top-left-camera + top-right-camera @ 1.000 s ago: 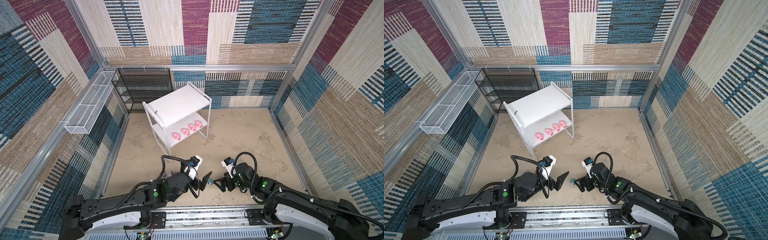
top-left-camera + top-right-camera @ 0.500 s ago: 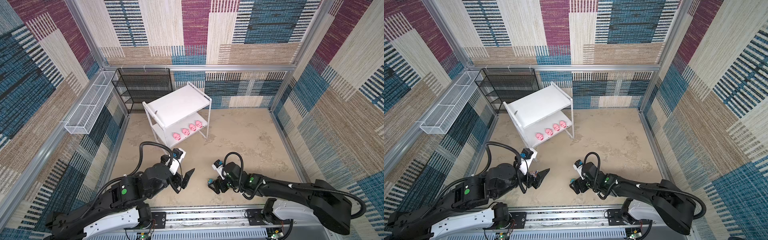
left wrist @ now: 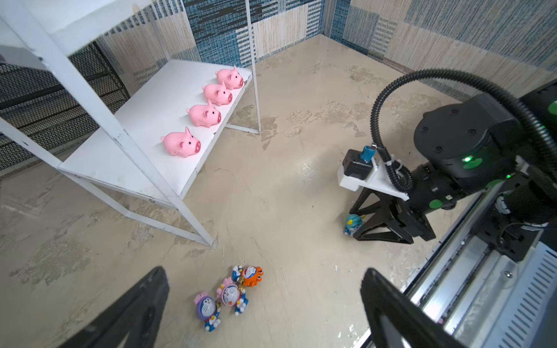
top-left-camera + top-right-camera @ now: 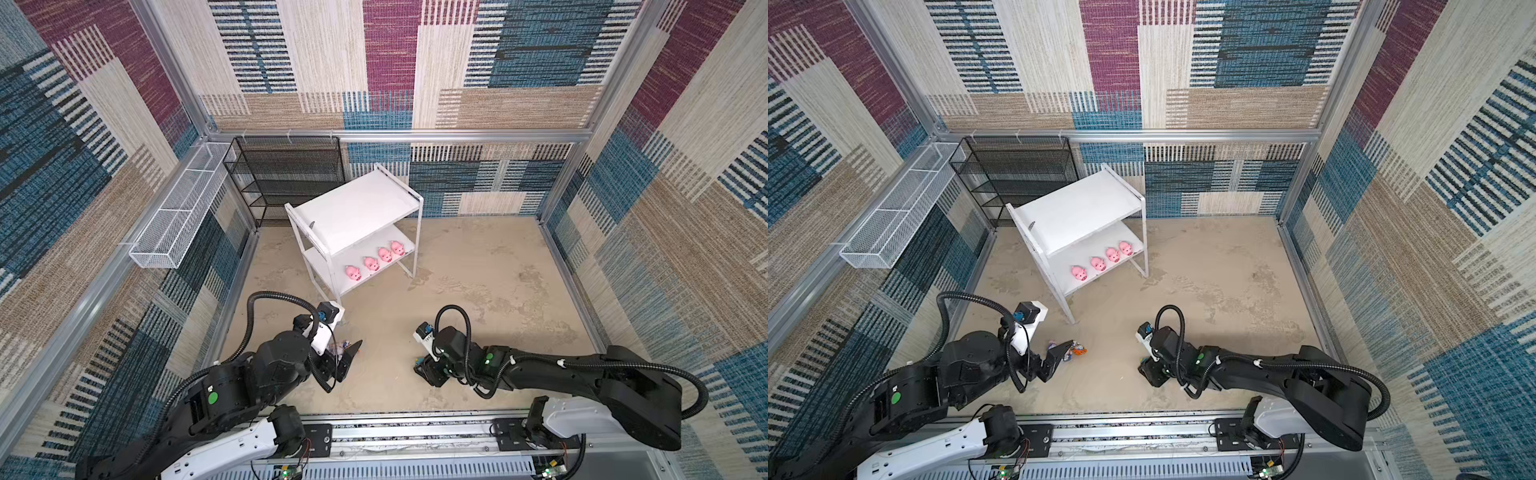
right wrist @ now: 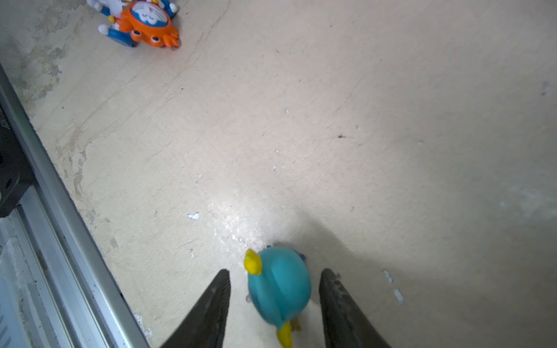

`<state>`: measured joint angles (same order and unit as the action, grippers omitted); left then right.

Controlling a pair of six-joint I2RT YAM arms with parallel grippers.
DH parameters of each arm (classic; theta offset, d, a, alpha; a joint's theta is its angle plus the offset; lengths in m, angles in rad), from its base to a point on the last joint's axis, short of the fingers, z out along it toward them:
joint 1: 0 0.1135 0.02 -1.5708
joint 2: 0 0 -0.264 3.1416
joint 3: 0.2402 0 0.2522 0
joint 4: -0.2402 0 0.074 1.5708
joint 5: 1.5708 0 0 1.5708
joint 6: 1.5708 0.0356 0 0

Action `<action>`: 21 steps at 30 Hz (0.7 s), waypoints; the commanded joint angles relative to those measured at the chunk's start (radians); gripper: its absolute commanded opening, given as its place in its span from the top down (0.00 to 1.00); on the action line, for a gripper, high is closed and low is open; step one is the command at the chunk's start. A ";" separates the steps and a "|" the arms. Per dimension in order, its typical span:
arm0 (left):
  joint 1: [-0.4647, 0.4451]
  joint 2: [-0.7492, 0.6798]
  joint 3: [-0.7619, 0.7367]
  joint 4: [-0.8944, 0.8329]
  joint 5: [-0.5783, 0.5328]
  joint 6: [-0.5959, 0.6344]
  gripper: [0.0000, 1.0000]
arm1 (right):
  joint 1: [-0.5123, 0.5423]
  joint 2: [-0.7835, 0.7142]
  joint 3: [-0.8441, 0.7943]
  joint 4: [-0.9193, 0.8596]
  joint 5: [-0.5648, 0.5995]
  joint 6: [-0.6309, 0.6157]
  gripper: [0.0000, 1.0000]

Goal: Place and organize the plastic toys onto the shelf
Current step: 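Close the right gripper on the teal horned figurine and lift it, then carry the teal figurine with the right gripper up over the cart's top shelf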

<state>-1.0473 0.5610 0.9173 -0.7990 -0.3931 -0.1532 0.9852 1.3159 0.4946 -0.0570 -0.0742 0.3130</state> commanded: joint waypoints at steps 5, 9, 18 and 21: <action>0.016 -0.018 -0.026 -0.004 -0.023 0.020 0.01 | 0.007 -0.008 0.022 0.008 0.034 -0.023 0.61; 0.017 -0.033 -0.028 -0.009 -0.039 0.019 0.01 | 0.007 -0.029 0.038 -0.006 0.028 -0.045 0.66; 0.018 -0.065 -0.026 -0.026 -0.062 0.000 0.01 | 0.007 -0.060 0.131 -0.083 0.018 -0.124 0.70; 0.018 -0.067 -0.018 -0.042 -0.079 -0.003 0.01 | 0.004 -0.072 0.185 -0.116 0.013 -0.155 0.70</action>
<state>-1.0302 0.4965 0.8898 -0.8276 -0.4435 -0.1547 0.9897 1.2564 0.6395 -0.1528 -0.0528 0.2020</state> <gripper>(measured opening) 0.991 0.301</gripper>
